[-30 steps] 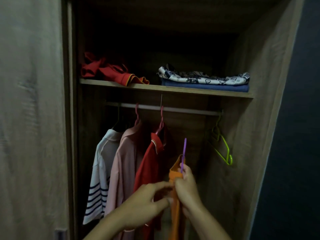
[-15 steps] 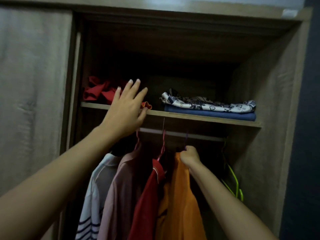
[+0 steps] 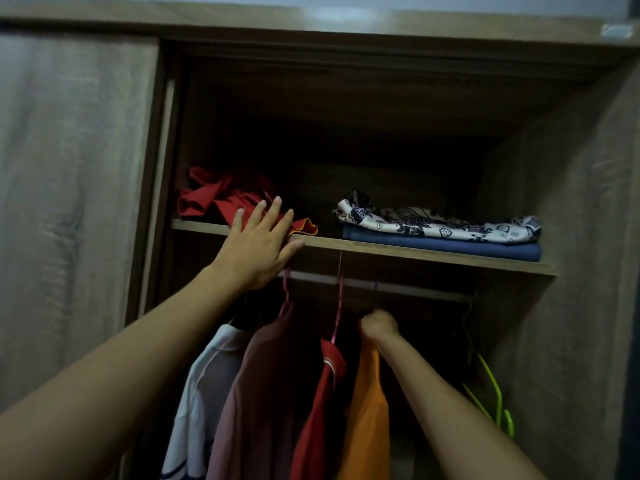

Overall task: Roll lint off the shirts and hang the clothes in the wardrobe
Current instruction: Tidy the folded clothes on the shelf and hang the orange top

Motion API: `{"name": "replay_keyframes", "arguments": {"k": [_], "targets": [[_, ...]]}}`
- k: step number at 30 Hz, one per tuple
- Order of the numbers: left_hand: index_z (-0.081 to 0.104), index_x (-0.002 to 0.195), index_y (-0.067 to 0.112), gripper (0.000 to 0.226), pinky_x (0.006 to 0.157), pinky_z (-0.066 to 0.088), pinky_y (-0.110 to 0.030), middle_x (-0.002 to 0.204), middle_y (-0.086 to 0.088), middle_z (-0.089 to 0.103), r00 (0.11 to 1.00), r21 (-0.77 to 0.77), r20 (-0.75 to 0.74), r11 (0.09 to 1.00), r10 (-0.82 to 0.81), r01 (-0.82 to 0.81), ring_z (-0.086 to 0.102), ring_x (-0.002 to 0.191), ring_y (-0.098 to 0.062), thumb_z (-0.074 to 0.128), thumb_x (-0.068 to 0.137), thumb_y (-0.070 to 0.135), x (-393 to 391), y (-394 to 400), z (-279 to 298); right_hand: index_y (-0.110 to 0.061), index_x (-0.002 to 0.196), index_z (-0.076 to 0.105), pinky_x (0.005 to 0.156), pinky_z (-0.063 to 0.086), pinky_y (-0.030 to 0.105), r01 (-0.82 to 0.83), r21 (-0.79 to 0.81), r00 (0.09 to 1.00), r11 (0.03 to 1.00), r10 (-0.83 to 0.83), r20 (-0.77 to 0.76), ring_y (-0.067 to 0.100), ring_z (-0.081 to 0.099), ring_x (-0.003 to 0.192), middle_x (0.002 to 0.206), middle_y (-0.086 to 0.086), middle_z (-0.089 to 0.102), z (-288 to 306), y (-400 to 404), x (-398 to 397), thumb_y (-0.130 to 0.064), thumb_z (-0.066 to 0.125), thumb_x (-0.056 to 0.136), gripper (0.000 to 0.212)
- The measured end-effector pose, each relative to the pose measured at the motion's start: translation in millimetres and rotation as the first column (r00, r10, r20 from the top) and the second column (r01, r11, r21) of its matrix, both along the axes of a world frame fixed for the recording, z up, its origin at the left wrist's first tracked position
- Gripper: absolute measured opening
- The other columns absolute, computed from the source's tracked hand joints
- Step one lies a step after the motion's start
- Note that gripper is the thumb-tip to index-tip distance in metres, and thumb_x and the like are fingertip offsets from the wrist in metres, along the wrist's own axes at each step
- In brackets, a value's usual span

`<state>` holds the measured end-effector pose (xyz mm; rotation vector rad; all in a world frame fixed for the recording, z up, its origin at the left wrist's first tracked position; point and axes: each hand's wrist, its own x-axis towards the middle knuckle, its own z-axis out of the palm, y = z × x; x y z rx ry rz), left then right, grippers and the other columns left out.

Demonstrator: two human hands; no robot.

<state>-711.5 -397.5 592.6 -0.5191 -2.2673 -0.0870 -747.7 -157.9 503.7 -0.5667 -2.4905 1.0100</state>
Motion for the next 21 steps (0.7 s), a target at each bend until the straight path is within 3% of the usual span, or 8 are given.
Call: {"name": "replay_keyframes", "arguments": {"k": [2,7,16,21], "targets": [[0.006,0.152,0.022,0.068,0.117,-0.002,-0.049,0.161,-0.005,-0.007,1.0,0.004,0.007,1.0,-0.005,0.005,-0.006,0.148,-0.024,0.018,0.096,0.057,0,0,-2,-0.002,0.121,0.059,0.093,0.045,0.029,-0.013,0.076,0.999,0.997,0.011,0.034,0.026,0.058,0.115,0.124,0.015,0.06,3,-1,2,-0.011,0.036,0.101,0.032],[0.007,0.152,0.021,0.068,0.117,-0.001,-0.049,0.161,-0.005,-0.004,1.0,0.0,0.019,1.0,-0.014,0.014,-0.002,0.148,-0.023,0.02,0.096,0.057,1,-3,-2,-0.002,0.13,0.051,0.098,0.04,0.026,-0.074,0.228,0.986,0.971,0.037,0.161,0.024,0.051,0.127,0.138,0.014,0.052,-2,2,1,-0.013,0.03,0.103,0.036],[0.006,0.152,0.02,0.069,0.118,0.002,-0.049,0.161,-0.006,0.001,1.0,0.014,0.017,1.0,-0.021,0.02,0.002,0.148,-0.024,0.024,0.096,0.056,2,-6,-5,-0.003,0.12,0.059,0.091,0.049,0.032,-0.004,0.386,0.992,0.923,-0.045,0.118,0.029,0.06,0.117,0.126,0.016,0.061,-36,-11,6,-0.002,0.039,0.096,0.031],[0.004,0.152,0.021,0.069,0.118,0.002,-0.049,0.161,-0.006,0.002,0.999,0.019,0.03,1.0,-0.023,0.022,0.003,0.148,-0.024,0.025,0.096,0.056,3,-7,-7,-0.009,0.148,0.024,0.092,0.049,0.034,0.036,0.442,0.996,0.896,-0.069,0.061,0.03,0.058,0.118,0.141,0.021,0.043,-63,-21,21,-0.002,0.034,0.097,0.053]]}}
